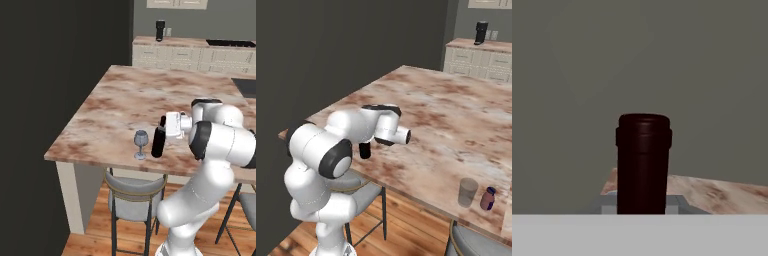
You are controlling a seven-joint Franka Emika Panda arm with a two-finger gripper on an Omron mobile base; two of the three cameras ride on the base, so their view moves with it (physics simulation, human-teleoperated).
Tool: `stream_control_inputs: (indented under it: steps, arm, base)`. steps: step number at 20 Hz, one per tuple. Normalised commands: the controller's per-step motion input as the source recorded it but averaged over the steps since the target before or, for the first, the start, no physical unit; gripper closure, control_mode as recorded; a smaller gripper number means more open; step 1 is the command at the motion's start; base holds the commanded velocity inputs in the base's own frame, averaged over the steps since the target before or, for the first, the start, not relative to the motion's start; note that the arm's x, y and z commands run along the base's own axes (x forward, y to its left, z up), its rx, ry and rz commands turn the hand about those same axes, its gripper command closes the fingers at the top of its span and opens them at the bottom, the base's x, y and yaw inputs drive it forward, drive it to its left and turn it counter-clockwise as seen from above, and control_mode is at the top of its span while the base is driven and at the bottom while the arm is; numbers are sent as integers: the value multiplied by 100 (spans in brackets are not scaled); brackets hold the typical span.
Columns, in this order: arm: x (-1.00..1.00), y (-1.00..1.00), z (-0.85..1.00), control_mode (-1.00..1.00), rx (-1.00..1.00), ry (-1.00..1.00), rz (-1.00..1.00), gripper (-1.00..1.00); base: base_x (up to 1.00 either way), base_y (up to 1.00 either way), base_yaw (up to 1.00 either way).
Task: There is a wine glass and glass cup on the dining counter. Place the wine bottle next to the wine glass and the juice bottle next to the glass cup.
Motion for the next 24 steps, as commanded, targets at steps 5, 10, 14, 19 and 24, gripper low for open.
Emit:
stream_control_inputs:
  steps: [5,10,14,19,24]
  arm:
    - [21,0,-25,-100,0,0,0,100]
    - [2,0,-31,-100,0,0,0,100]
    - [0,0,-26,-100,0,0,0,100]
    - [-2,3,-26,-100,0,0,0,-100]
    - [-4,6,-24,-100,0,0,0,-100]
  base:
    - [0,0,0]
    - [0,0,0]
    - [0,0,0]
    - [0,0,0]
    - [0,0,0]
